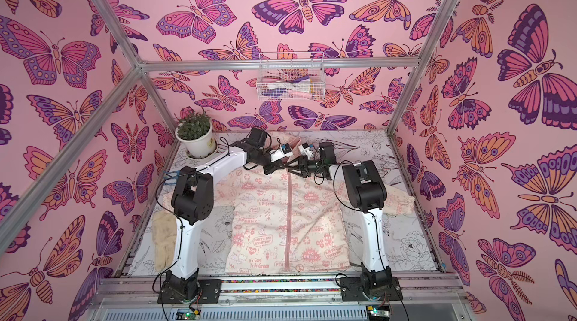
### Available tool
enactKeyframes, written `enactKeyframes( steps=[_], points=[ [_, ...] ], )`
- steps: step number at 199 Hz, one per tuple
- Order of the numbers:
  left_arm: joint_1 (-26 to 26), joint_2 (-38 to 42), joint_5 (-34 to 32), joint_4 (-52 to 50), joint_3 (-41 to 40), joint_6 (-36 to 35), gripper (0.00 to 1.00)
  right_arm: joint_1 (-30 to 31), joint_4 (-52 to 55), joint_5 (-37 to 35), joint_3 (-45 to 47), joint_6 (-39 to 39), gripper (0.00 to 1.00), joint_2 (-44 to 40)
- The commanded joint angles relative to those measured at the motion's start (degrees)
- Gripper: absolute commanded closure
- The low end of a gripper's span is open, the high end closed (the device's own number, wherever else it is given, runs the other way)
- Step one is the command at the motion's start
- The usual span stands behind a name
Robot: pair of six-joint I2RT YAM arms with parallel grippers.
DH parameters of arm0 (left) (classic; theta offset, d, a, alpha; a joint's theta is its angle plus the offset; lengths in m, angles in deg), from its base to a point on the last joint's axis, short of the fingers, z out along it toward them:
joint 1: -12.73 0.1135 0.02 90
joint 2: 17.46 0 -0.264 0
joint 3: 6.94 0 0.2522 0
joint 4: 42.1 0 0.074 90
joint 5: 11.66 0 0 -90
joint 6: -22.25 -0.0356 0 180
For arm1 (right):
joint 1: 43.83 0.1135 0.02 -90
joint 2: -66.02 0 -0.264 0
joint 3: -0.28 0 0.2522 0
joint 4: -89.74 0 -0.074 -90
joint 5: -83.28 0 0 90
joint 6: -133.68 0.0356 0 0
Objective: Unzip the jacket
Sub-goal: Unzip the zipper on the jacket.
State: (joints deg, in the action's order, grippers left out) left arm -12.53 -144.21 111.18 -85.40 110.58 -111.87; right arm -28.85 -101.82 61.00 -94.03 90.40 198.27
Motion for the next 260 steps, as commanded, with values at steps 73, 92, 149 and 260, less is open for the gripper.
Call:
enactKeyframes(
  steps=[73, 92, 149, 260],
  points=[
    [0.1, 1.8, 1.8, 0.4, -1.2, -0.9, 1.00, 0.0, -16.0, 2.7, -2.7, 12.4, 0.59, 5.1],
    [0.1, 1.7, 1.7, 0.4, -1.2, -0.9, 1.00, 0.0, -18.9, 3.1, -2.3, 14.7, 0.61, 5.4],
    [0.2, 1.0, 0.0, 1.2, -0.6, -0.5, 1.00, -0.1, -23.8, 2.9, -0.1, 17.8, 0.70, 5.4],
    [0.3, 0.5, -1.7, 2.1, -0.8, 0.0, 1.00, -0.8, -29.0, 2.9, 0.8, 22.6, 0.85, 5.1]
  ],
)
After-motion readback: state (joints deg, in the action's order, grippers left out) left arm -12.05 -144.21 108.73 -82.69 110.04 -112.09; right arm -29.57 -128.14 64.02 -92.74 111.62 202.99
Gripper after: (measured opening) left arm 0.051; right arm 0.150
